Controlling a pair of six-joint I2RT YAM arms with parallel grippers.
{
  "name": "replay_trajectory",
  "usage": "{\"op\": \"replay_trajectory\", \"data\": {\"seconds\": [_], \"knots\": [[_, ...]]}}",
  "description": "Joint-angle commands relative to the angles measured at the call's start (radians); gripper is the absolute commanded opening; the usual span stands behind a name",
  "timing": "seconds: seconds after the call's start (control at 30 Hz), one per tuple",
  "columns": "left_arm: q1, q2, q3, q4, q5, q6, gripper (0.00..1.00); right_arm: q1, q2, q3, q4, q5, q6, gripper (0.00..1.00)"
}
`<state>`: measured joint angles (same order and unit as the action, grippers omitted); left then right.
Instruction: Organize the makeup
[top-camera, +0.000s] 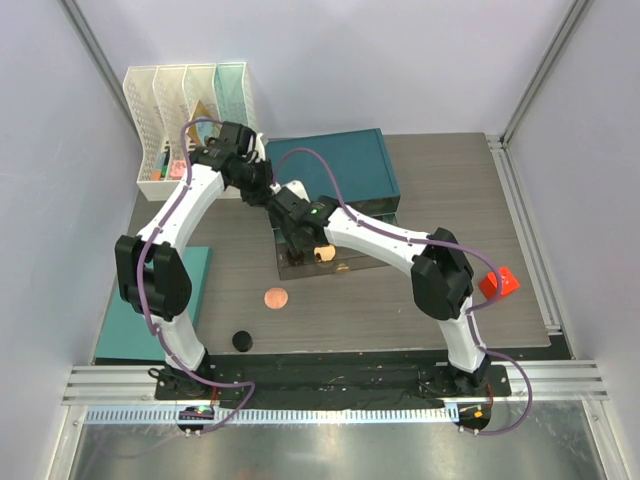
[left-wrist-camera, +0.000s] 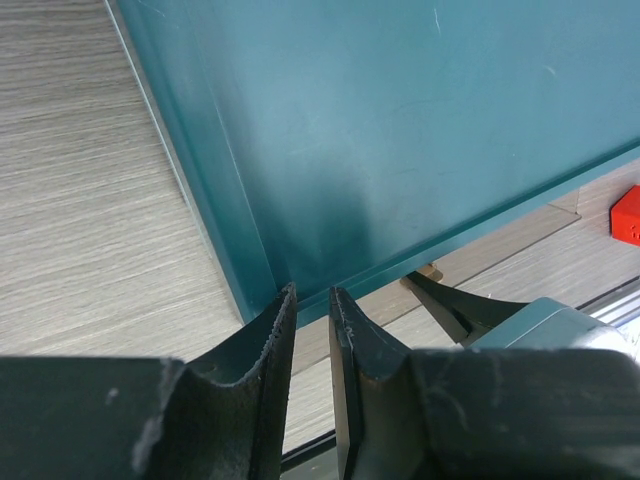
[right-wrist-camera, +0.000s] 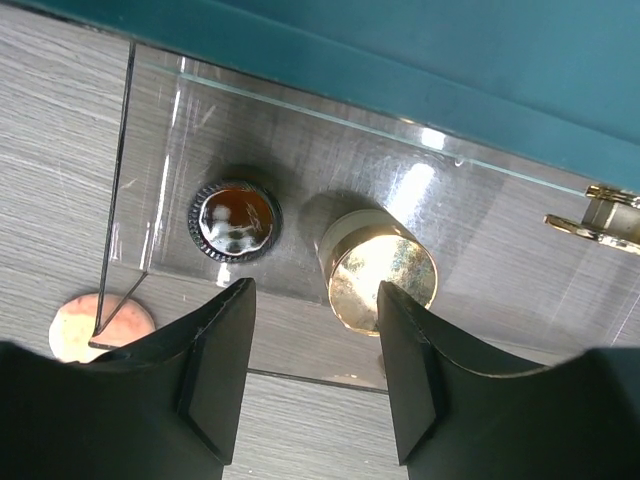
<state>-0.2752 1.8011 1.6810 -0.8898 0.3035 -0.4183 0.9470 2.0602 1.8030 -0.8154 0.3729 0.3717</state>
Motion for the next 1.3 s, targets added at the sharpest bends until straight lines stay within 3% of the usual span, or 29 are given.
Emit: {"op": "replay_trajectory", "data": {"seconds": [0.0,0.27,0.47,0.6,0.97,1.27], "knots": [[0.008,0.063,-0.041,-0.163,-0.141,0.047,0.24,0.027,-0.044,0.013,-0.016,-0.043,-0.057,0.57],[0.008,0.066,-0.041,-0.159,-0.136,0.044,0.24,0.145,-0.15,-0.062,0.056,-0.169,-0.19,0.57],[0.007,0.07,-0.041,-0.159,-0.135,0.042,0.24,0.248,-0.091,-0.053,0.053,-0.296,-0.223,0.58],[0.008,0.07,-0.038,-0.164,-0.139,0.046,0.24,0.28,-0.066,-0.013,0.045,-0.257,-0.183,0.58],[0.008,0.064,-0.006,-0.173,-0.142,0.044,0.24,0.234,0.044,0.09,-0.03,-0.063,-0.117,0.6],[0.008,0.024,0.039,-0.196,-0.152,0.046,0.25,0.078,0.092,0.17,-0.034,-0.048,-0.024,0.61]]}}
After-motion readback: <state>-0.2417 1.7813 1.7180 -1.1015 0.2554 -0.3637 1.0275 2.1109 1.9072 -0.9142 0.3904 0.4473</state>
